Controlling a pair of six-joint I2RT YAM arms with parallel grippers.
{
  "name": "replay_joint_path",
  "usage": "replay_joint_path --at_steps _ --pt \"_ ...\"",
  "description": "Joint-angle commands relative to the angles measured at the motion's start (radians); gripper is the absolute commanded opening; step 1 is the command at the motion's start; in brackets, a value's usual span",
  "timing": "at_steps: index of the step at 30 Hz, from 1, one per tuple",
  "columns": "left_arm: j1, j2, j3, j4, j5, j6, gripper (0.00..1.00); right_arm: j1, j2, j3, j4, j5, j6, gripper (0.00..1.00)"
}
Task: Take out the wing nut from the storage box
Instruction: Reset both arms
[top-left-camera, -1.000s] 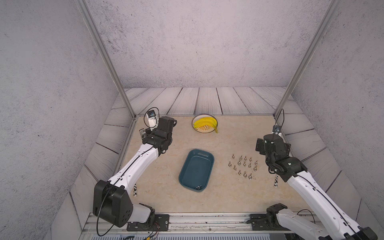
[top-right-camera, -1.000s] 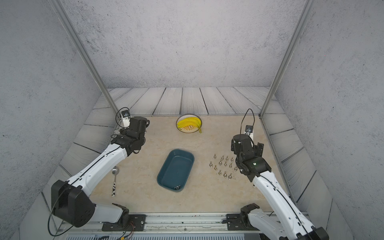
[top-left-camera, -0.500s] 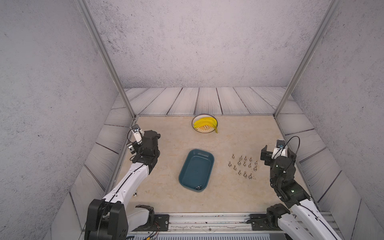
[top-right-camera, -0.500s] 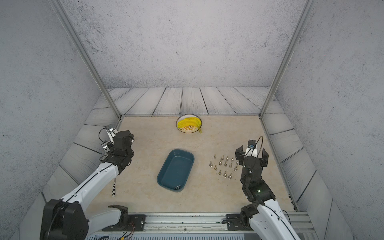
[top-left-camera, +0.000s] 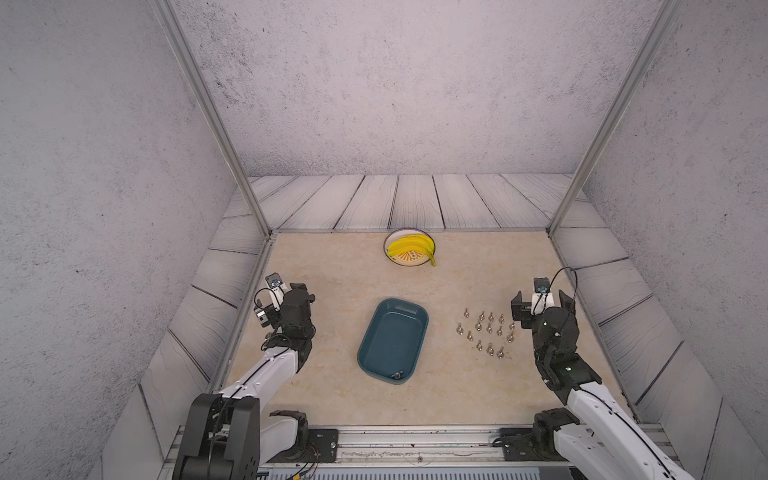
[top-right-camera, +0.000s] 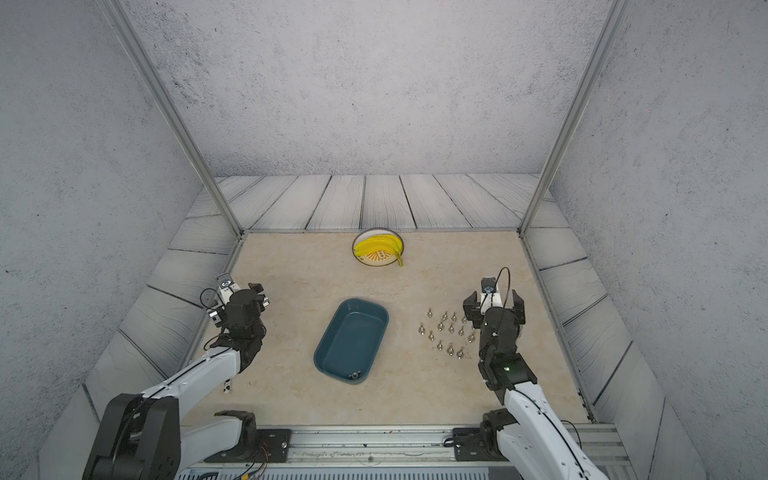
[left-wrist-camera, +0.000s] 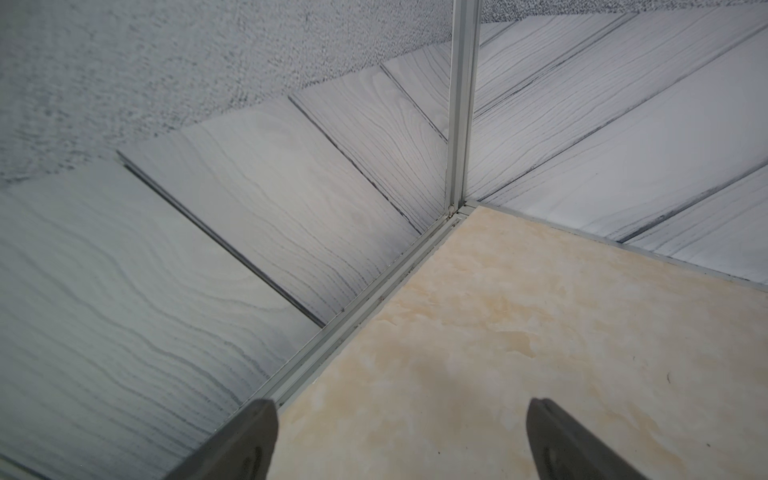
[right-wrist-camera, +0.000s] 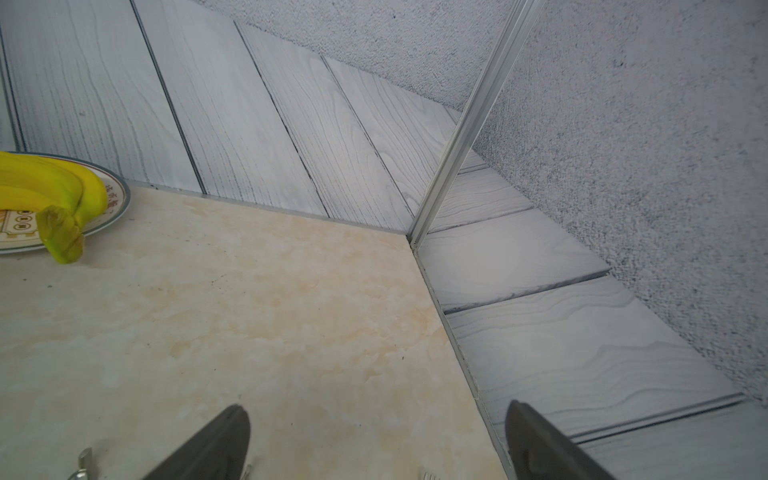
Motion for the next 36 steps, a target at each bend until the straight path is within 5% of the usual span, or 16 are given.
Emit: replay_joint_path --at_steps 1,11,16,19,22,26,28,36 --pt "0.017 0.012 -0.031 0.094 0.034 0.047 1.00 -0.023 0.004 -0.008 0.049 -0.046 0.036 1.00" --pt "0.052 0.074 -0.091 0.171 0.136 0.065 1.00 -0.063 0.033 -0.068 0.109 -0.075 0.081 1.00" --pt "0.041 0.229 -0.057 0.310 0.133 0.068 0.99 -0.078 0.148 -0.088 0.203 -0.091 0.097 1.00" --pt "0.033 0.293 0.043 0.188 0.299 0.154 0.99 -0.082 0.240 -0.109 0.302 -0.119 0.136 1.00" --pt "0.041 0.306 0.031 0.222 0.336 0.161 1.00 -0.082 0.351 -0.131 0.449 -0.190 0.106 1.00" --pt "0.040 0.393 -0.054 0.498 0.372 0.196 1.00 -0.082 0.479 -0.119 0.551 -0.178 0.106 1.00" --pt "0.040 0.339 0.003 0.295 0.369 0.169 1.00 -0.083 0.502 -0.108 0.555 -0.172 0.103 1.00" --pt "0.066 0.353 0.022 0.274 0.392 0.151 0.99 -0.083 0.535 -0.042 0.460 -0.202 0.095 1.00"
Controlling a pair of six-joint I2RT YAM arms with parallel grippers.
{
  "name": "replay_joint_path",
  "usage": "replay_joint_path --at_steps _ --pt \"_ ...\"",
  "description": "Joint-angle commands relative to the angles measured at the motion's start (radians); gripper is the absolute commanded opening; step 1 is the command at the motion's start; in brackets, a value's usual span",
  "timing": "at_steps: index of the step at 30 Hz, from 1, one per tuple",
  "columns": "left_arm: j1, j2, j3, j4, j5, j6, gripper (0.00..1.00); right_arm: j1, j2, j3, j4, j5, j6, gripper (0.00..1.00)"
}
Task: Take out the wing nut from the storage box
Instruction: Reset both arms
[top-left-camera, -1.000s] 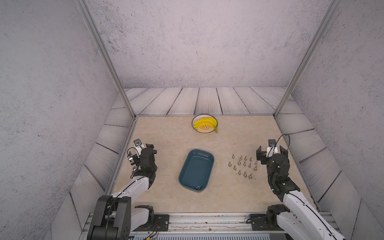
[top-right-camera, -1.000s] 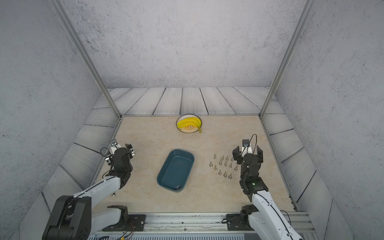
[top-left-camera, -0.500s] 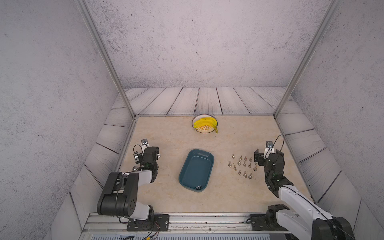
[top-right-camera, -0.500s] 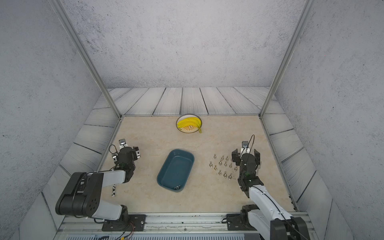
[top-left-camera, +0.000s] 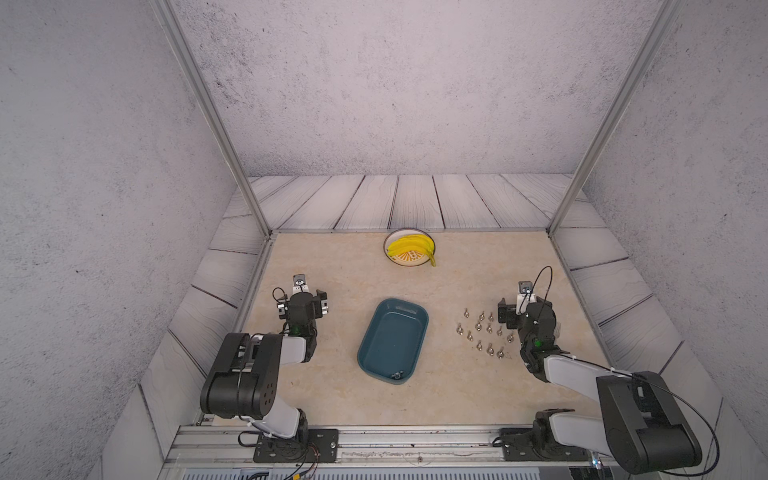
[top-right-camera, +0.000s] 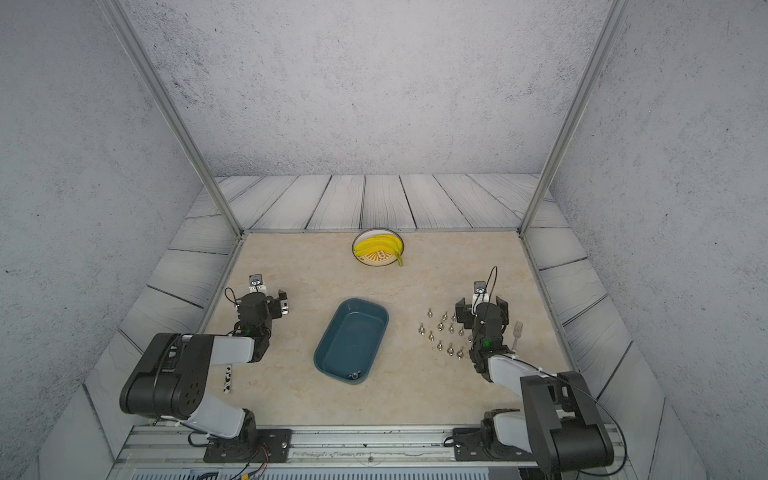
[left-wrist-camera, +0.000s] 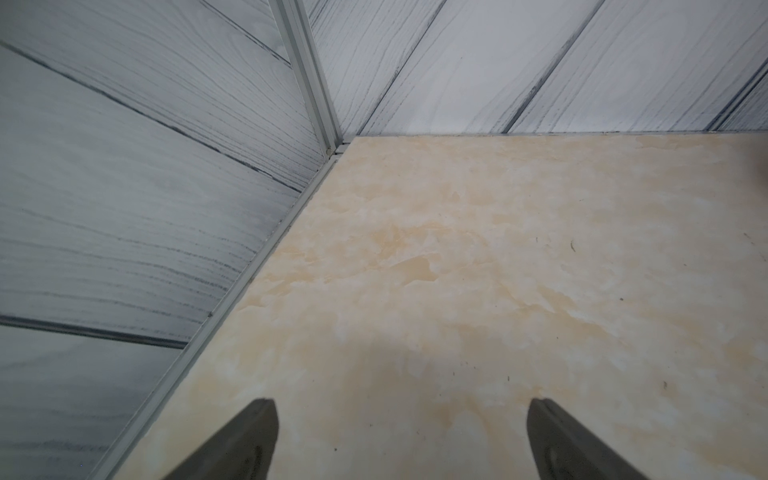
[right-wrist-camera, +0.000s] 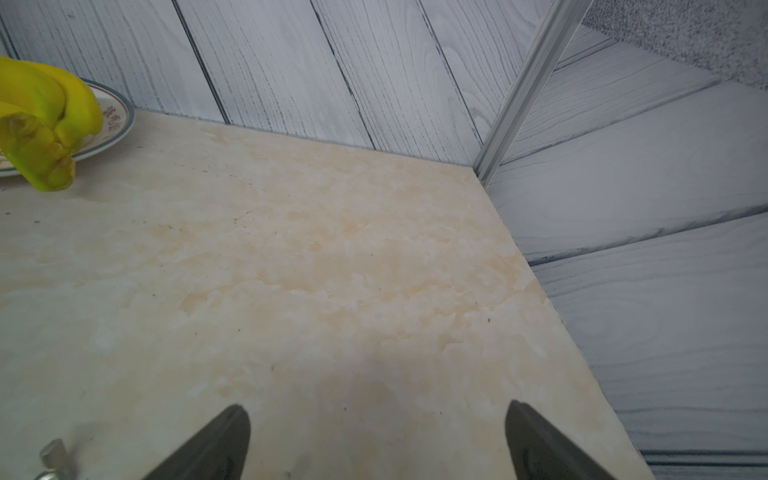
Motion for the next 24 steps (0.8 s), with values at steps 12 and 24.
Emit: replay_joint_path --at_steps 12,24 --pt "0.033 -0.017 0.026 -0.039 0.027 -0.025 1.00 -0.040 0.216 0.062 0.141 -0.080 0.091 1.00" --pt "0.032 -0.016 0.026 -0.041 0.027 -0.025 0.99 -0.091 0.274 0.135 0.086 -0.122 0.128 1.00"
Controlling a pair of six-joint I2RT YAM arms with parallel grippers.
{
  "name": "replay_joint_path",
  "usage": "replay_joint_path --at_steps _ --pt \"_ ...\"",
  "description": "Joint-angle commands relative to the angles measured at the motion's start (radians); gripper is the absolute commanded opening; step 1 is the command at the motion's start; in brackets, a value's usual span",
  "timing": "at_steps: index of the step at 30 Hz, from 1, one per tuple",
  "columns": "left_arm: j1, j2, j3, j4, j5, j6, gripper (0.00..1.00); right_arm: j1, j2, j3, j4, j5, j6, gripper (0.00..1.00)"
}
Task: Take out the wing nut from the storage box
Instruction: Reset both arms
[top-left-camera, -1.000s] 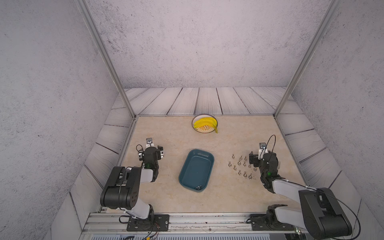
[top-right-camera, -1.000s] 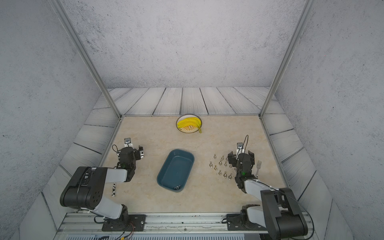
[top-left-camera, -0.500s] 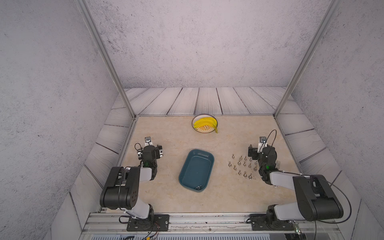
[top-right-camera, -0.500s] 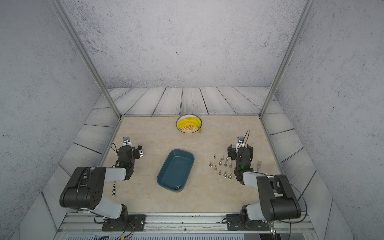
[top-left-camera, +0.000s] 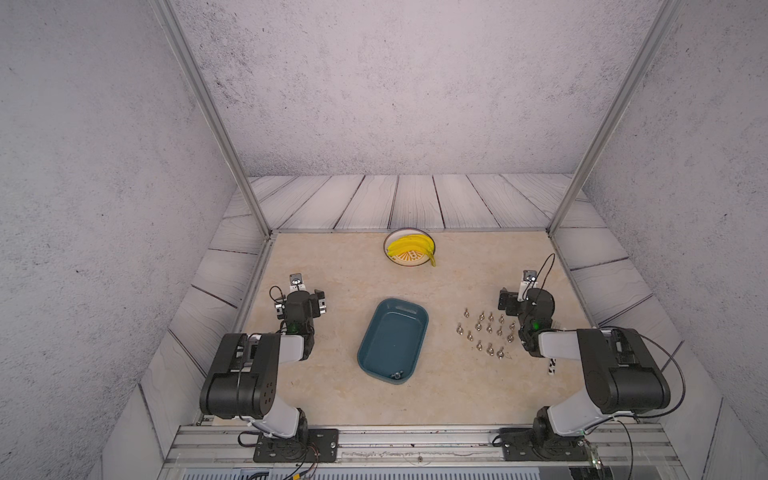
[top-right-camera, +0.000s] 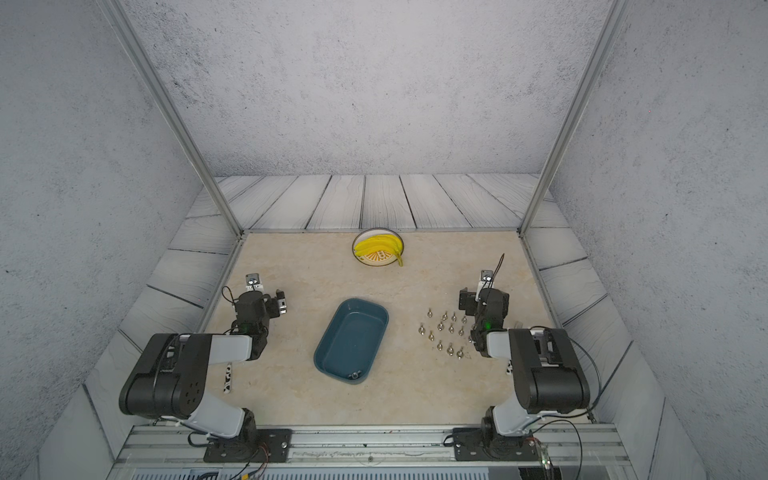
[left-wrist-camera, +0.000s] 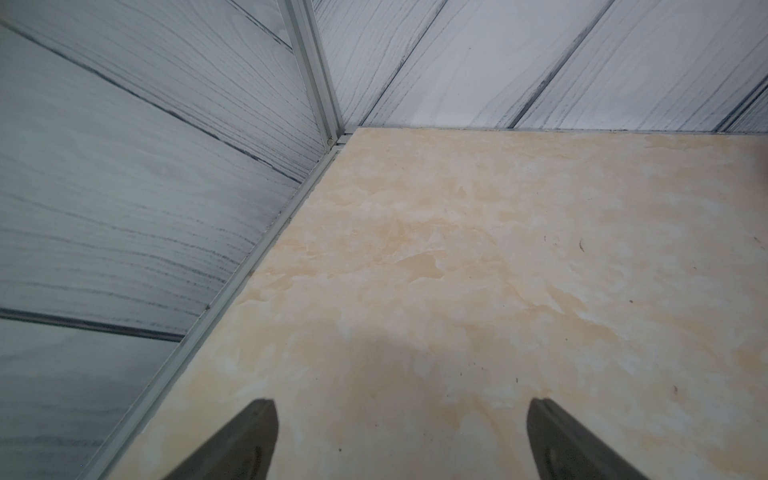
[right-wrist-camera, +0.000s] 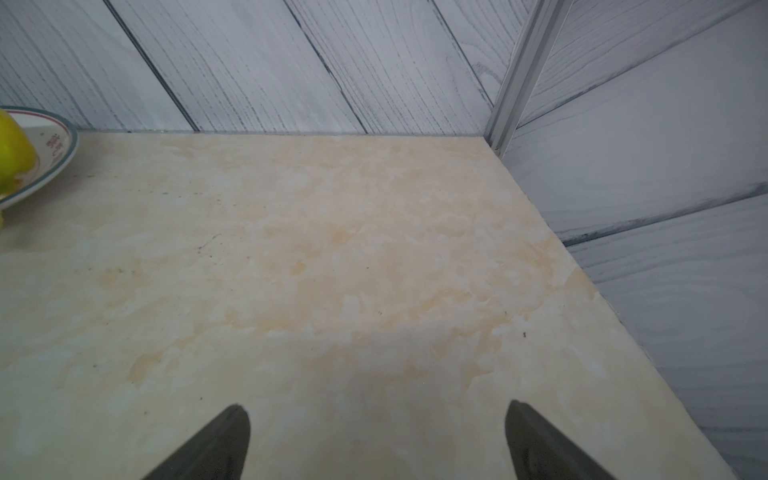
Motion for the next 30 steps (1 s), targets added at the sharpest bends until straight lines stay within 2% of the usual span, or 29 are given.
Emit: replay_joint_path --at_steps 1,3,5,30 --pt "0.006 -0.016 0.014 -0.008 0.001 -0.006 0.99 0.000 -0.008 -0.004 -0.005 -0.018 0.013 1.00" --pt "0.007 -0.015 0.014 -0.009 0.001 -0.006 0.99 0.000 -0.029 0.018 -0.085 -0.022 0.017 1.00" --pt "0.007 -0.015 0.014 -0.008 0.001 -0.006 0.99 0.000 -0.017 0.005 -0.037 -0.021 0.013 1.00" --pt "0.007 -0.015 0.014 -0.008 0.001 -0.006 0.99 0.000 -0.024 0.015 -0.069 -0.027 0.016 1.00"
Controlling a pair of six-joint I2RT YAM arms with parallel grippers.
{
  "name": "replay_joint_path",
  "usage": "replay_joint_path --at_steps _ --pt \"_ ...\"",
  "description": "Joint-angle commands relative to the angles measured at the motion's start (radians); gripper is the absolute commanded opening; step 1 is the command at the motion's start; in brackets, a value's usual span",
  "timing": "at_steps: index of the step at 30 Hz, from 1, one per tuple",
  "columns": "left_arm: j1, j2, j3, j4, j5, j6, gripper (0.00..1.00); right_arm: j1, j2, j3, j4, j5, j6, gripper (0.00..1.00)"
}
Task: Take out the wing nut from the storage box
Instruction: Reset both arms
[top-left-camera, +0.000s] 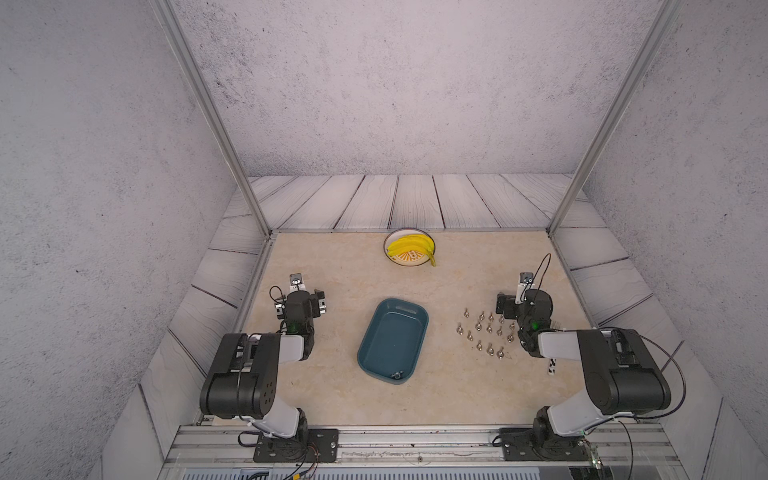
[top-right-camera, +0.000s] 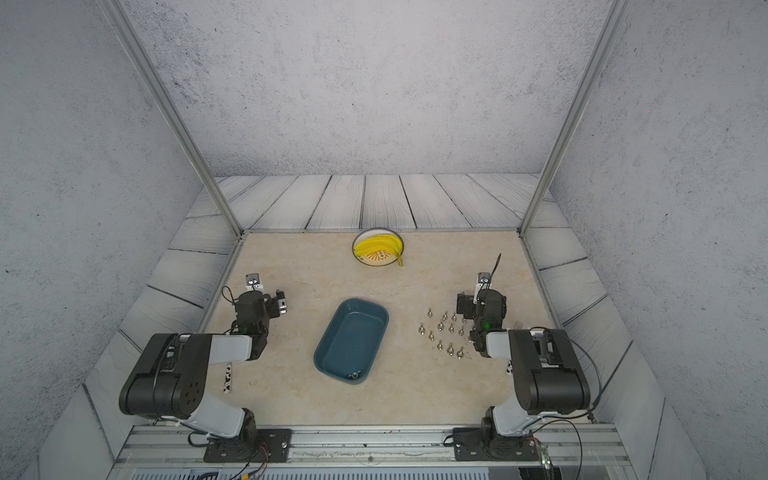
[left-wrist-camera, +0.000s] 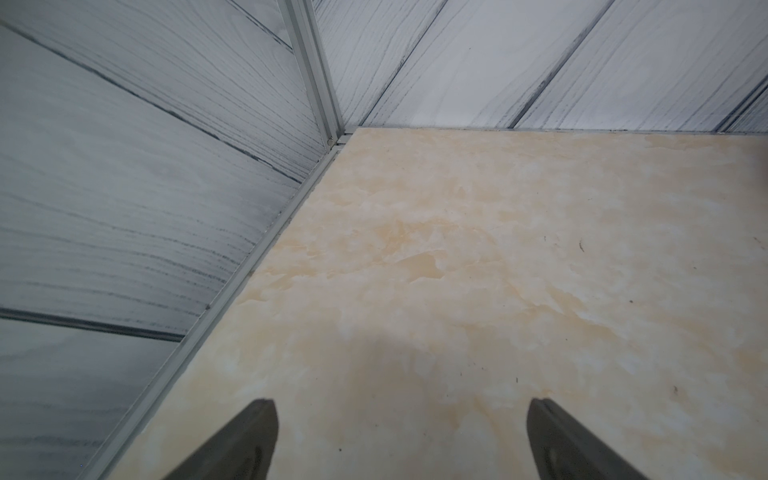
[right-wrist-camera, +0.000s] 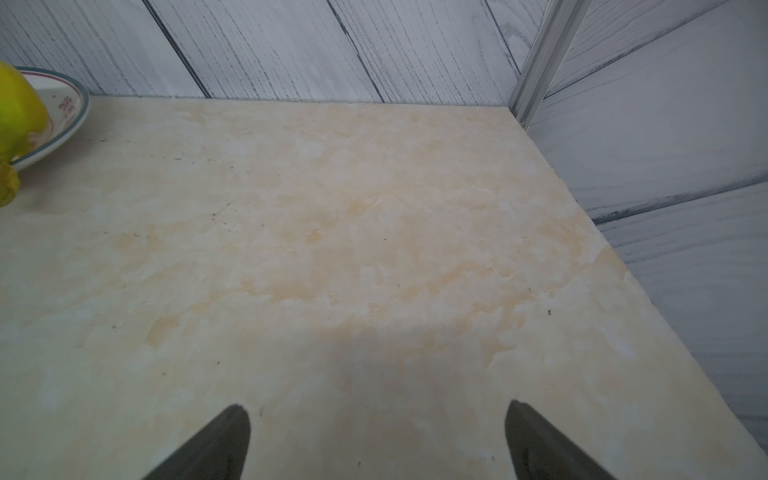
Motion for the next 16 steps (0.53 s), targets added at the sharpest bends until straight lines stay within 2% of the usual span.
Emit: replay_joint_path --at_steps 1,16 --pt "0.007 -0.016 0.014 -0.009 0.002 -0.006 0.99 0.000 -0.019 0.014 -0.006 -0.009 0.007 1.00" --pt "0.006 -0.017 0.014 -0.011 0.003 -0.006 1.00 -0.001 -0.016 0.015 -0.006 -0.009 0.011 1.00"
